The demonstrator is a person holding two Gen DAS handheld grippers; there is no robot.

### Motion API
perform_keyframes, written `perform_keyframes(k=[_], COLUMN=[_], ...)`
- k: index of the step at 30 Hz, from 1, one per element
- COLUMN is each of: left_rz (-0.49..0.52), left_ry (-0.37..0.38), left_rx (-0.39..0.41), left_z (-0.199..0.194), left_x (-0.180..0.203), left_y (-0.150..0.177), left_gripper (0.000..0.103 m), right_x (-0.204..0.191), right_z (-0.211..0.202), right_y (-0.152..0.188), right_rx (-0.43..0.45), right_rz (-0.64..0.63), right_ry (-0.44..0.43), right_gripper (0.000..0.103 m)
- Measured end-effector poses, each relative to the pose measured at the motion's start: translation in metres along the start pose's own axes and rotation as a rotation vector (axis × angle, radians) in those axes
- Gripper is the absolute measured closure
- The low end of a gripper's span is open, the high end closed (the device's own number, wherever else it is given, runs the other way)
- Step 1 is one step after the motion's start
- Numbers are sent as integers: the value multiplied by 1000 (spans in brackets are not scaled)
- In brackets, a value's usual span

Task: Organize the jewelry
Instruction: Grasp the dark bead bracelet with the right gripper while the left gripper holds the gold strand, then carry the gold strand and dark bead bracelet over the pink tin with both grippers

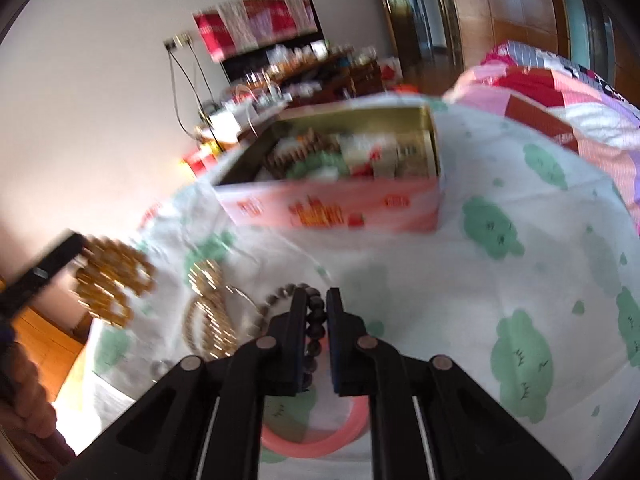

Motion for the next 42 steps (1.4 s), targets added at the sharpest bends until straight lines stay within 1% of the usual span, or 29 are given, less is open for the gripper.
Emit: perform_keyframes(k=[4, 7, 9, 18, 23, 33, 42], left_rz=[4, 12, 20, 34, 42, 51, 78], left_ry=[9, 25, 32, 63, 83, 54, -50], left_rx=[3, 0, -1, -7, 8, -9, -27], left_z=[4, 9, 13, 33, 44, 82, 133], left_x=[6, 13, 17, 34, 43, 48, 45], left_y=[-3, -6, -8, -19, -30, -43, -59], left_gripper=[93, 93, 93, 93, 93, 93, 93], right_x=[-4, -4, -2, 16, 21, 34, 42], right_z=[-23, -29, -31, -28, -28, -19, 10], right_y=[-21, -35, -40, -56, -66, -91, -121], right_rx=[95, 134, 157, 190, 213, 253, 268], right_rz=[3, 15, 17, 75, 88, 121, 137], right_ry=[-19, -23, -4, 9, 7, 1, -4], right_gripper=[91, 91, 91, 91, 91, 91, 91])
Point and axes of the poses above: each gripper's, at about its wrist camera, not at the fingertips, and z roughly the way its jaws point, x to its right, y to its underside, the point moved 5 cm from there along z, roughly the way its jaws point, and after that the axes turned 2 degrees about x, right-handed, at the moved point
